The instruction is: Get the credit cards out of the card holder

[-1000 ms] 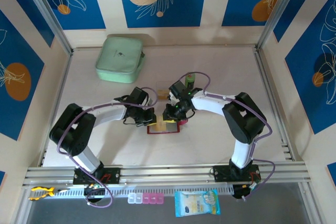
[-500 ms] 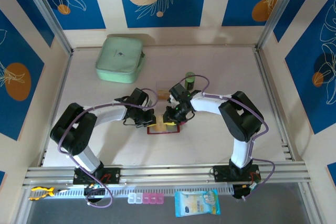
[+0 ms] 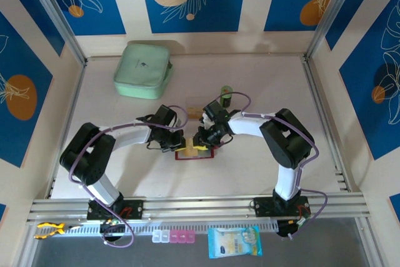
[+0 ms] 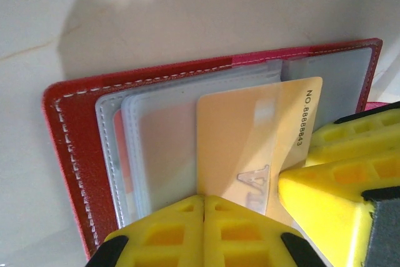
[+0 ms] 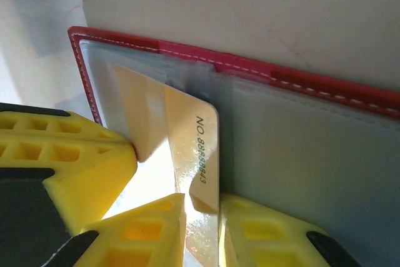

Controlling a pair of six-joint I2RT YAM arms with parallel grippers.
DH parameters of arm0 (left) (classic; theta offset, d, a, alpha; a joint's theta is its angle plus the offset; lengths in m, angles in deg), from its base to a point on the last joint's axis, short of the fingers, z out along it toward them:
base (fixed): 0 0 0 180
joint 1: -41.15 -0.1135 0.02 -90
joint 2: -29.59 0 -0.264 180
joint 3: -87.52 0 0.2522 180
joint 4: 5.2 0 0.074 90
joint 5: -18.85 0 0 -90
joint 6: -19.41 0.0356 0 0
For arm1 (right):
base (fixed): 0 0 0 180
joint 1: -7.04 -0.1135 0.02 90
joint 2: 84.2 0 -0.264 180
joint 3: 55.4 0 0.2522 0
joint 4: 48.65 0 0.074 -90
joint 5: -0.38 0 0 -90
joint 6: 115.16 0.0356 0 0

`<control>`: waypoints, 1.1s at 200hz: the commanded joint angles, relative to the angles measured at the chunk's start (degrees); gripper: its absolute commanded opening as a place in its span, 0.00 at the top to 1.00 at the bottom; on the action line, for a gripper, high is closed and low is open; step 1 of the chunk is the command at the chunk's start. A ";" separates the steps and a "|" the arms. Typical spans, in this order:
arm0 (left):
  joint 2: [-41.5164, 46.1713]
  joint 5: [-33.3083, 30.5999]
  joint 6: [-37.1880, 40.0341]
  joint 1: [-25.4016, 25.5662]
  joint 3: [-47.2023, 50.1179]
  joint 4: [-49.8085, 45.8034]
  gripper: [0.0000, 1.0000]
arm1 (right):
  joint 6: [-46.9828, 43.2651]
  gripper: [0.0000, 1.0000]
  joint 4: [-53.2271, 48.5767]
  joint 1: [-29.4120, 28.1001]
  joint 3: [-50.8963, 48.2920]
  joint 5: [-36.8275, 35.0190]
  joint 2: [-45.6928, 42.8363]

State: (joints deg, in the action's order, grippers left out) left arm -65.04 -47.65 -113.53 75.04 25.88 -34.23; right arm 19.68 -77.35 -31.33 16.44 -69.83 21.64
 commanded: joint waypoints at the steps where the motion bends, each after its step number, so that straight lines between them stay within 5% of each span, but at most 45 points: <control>1: -1.22 -1.18 1.10 0.34 1.38 -0.95 0.97 | 0.94 0.80 0.82 0.31 -0.78 2.05 -1.76; 220: -0.36 -1.87 1.99 0.29 0.24 -1.41 0.97 | -12.36 0.94 -19.57 3.00 8.08 -9.28 -9.81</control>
State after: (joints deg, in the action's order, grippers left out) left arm -64.98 -47.65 -113.38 75.04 26.50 -33.09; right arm 12.33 -90.81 -29.19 20.64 -76.19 14.12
